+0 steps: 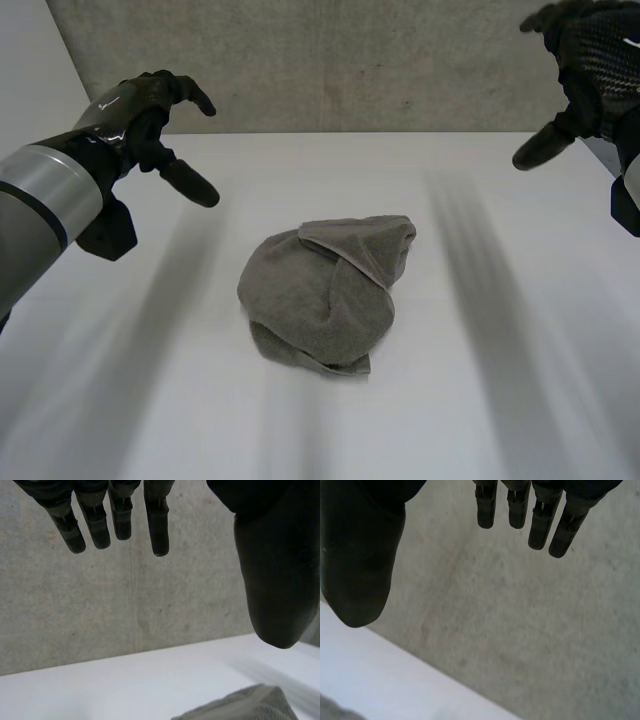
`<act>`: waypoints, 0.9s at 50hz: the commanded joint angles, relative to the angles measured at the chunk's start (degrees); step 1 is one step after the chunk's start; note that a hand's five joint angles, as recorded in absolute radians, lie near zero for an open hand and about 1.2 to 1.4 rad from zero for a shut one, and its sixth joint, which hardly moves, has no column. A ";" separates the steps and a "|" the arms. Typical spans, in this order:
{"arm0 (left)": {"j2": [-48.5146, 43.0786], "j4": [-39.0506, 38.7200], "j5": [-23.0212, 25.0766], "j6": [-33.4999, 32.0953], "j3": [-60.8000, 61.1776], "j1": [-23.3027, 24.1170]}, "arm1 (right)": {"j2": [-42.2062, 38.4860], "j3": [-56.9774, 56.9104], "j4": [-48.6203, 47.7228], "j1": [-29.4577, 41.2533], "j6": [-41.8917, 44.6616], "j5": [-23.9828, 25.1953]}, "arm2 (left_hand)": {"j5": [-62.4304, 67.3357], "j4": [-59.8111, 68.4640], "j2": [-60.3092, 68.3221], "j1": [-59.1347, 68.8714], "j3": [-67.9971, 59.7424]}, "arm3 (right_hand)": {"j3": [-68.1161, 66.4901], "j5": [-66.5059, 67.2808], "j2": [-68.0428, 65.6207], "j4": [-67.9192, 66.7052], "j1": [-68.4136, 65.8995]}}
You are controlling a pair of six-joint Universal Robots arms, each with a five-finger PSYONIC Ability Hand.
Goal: Fold the towel.
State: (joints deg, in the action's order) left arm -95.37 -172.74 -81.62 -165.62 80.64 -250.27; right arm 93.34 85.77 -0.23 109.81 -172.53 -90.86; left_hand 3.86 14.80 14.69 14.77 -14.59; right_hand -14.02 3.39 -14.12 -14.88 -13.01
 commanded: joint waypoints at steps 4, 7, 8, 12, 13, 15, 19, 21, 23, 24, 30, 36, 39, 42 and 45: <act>-0.25 3.82 -8.55 -3.66 -3.21 2.86 | -5.01 -4.38 8.05 0.49 0.61 -2.65 | -3.31 -4.24 -4.14 -4.22 4.04 | 4.02 -3.39 4.12 4.88 3.01; -0.69 3.99 -9.44 -3.75 -3.73 3.65 | -5.36 -4.12 8.05 0.49 0.62 -2.83 | -3.31 -4.24 -4.14 -4.22 4.04 | 4.02 -3.39 4.12 4.88 3.01; -0.78 4.08 -9.44 -3.75 -3.65 3.91 | -5.36 -4.12 8.05 0.49 0.62 -2.83 | -3.31 -4.24 -4.14 -4.22 4.04 | 4.02 -3.39 4.12 4.88 3.01; -1.04 3.99 -9.53 -3.75 -3.56 4.00 | -6.58 -4.03 8.14 0.49 0.70 -2.92 | -3.31 -4.24 -4.14 -4.22 4.04 | 4.02 -3.39 4.12 4.88 3.01; -1.13 3.99 -9.61 -3.75 -3.56 4.00 | -6.59 -4.03 8.14 0.49 0.70 -2.92 | -3.15 -4.08 -3.97 -4.05 3.88 | 4.02 -3.39 4.12 4.88 3.01; -1.13 3.99 -9.79 -3.66 -3.56 4.00 | -7.12 -4.12 8.23 0.58 0.70 -2.92 | -3.14 -4.08 -3.97 -4.05 3.87 | 4.02 -3.39 4.12 4.88 3.01; -0.87 3.99 -9.61 -3.75 -3.39 4.09 | -7.73 -4.29 8.41 0.58 0.70 -2.92 | -3.31 -4.24 -4.14 -4.22 4.04 | 4.02 -3.39 4.12 4.88 3.01; -0.69 3.99 -9.61 -3.75 -3.30 4.09 | -7.73 -4.38 8.49 0.58 0.70 -2.92 | -3.15 -4.08 -3.97 -4.05 3.88 | 4.02 -3.39 4.12 4.88 3.01; -0.61 3.99 -9.53 -3.75 -3.30 4.09 | -7.73 -4.56 8.41 0.58 0.70 -2.92 | -3.14 -4.08 -3.97 -4.05 3.87 | 4.02 -3.39 4.12 4.88 3.01; -0.60 3.99 -9.53 -3.75 -3.30 4.09 | -7.73 -4.56 8.40 0.58 0.70 -2.92 | -3.14 -4.08 -3.97 -4.05 3.87 | 4.02 -3.39 4.12 4.88 3.01; -0.52 3.99 -9.44 -3.66 -3.30 4.09 | -7.38 -4.47 8.32 0.58 0.70 -2.04 | -3.14 -4.08 -3.97 -4.05 3.87 | 4.02 -3.39 4.12 4.88 3.01; -0.87 3.99 -9.35 -3.57 -2.86 4.36 | -7.47 -4.21 8.32 0.58 0.79 -1.86 | -2.98 -3.91 -3.80 -3.89 3.71 | 4.02 -3.39 4.12 4.88 3.01; -1.13 3.91 -9.35 -3.66 -2.60 5.23 | -7.56 -4.03 8.14 0.58 0.79 -1.69 | -1.97 -2.91 -2.80 -2.88 2.70 | 4.02 -3.39 4.12 4.88 3.01; -1.39 4.08 -9.26 -3.75 -1.72 6.46 | -7.82 -3.94 7.70 0.58 1.23 -0.72 | -1.30 -2.23 -2.12 -2.20 2.03 | 4.02 -3.39 4.12 4.88 3.01; -1.48 4.17 -9.26 -3.75 1.17 8.13 | -9.05 -3.41 7.70 0.67 4.22 3.50 | -1.29 -2.23 -2.12 -2.20 2.02 | 4.02 -3.39 4.12 4.88 3.01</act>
State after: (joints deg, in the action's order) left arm -96.57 -168.75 -90.95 -169.28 78.51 -244.64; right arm 85.58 81.78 7.72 110.40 -171.19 -91.62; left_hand 3.86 14.79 14.50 14.77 -14.59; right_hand -13.78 3.39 -14.12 -14.87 -12.83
